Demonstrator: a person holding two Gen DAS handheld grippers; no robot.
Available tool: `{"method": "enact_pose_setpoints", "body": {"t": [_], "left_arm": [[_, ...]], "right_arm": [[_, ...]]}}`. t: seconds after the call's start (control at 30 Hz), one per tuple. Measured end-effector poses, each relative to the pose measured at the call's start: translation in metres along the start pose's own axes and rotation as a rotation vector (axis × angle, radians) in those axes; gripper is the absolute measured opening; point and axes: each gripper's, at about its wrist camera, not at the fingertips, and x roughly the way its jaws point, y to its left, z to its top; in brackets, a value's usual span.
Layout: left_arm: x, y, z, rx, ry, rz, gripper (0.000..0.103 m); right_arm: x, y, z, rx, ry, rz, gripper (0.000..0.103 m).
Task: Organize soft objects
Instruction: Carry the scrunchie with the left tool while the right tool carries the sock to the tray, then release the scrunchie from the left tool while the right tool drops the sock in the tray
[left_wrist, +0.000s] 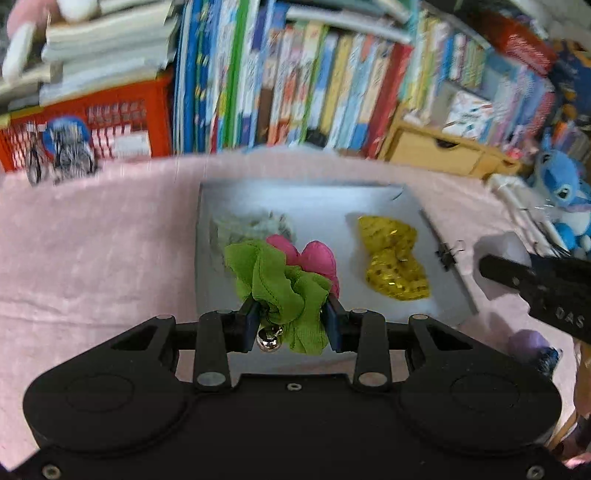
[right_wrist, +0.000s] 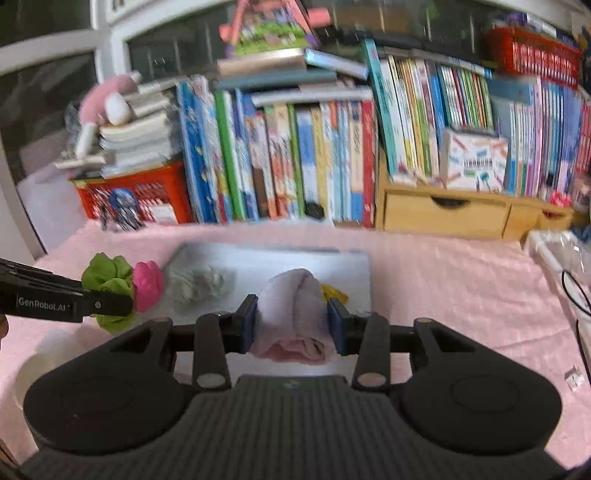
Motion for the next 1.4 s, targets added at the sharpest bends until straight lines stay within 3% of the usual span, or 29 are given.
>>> {"method": "enact_pose_setpoints", "body": {"t": [0.47,0.9,1.17,1.3,1.4], "left_arm": [[0.062,0.014,0.011,-0.073,0.114,0.043,0.034],[0.088,0.017,0.016,-0.09,0.152,0.076,0.036],[0.092,0.021,0.017,-0.113,0.169,0.085,0.05],[0.09,0.023,0.018,-0.123,0.178,0.088,0.055],[0.083,0.022,0.018,-0.126,0.165,0.082,0.068]], "right_arm": [[0.07,-0.018,-0.006,0.056,0.221,-0.022,0.045],[0.094,-0.024,-0.006,0.084,0.298,-0.011,0.047],[0.099,-0.025,-0.007,0.073,0.314,-0.011,0.052],[0.094,-0.026,-0.005,0.078,0.297,-0.003,0.067],[0.089,-0.026,-0.002,0.071,0.278,-0.003,0.07]]}}
